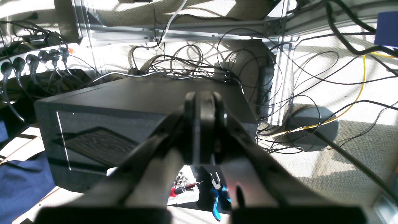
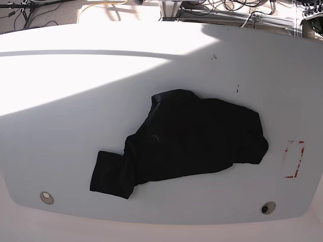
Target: Fold the T-shirt properly
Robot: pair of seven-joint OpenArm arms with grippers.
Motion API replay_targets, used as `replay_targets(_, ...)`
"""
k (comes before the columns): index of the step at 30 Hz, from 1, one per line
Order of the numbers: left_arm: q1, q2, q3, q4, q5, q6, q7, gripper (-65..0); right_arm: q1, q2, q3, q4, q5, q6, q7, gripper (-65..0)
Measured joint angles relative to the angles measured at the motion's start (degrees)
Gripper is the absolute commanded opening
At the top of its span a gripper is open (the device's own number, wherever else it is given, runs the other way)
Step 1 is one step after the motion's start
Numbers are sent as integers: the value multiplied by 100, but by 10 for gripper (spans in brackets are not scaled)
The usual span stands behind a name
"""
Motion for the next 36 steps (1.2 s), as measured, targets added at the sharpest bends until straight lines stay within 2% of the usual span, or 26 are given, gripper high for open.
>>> replay_targets(12,413,-24,-374,922,17,9,101,-643,-470,17,37,876,0,-35,9,-637)
replay_targets(21,778,-81,-181,1676,-15,-17,221,-643,-787,17,66,1591,-2,-22,-63,-635)
replay_targets(25,901,-83,-170,1989,-37,-66,131,-642,-955,17,92,1980,-4,-20,68,-634)
replay_targets(36,1333,-151,-348,2640,-48,-17,157,-642,-1235,15,227,2590,-20,-37,0,-635)
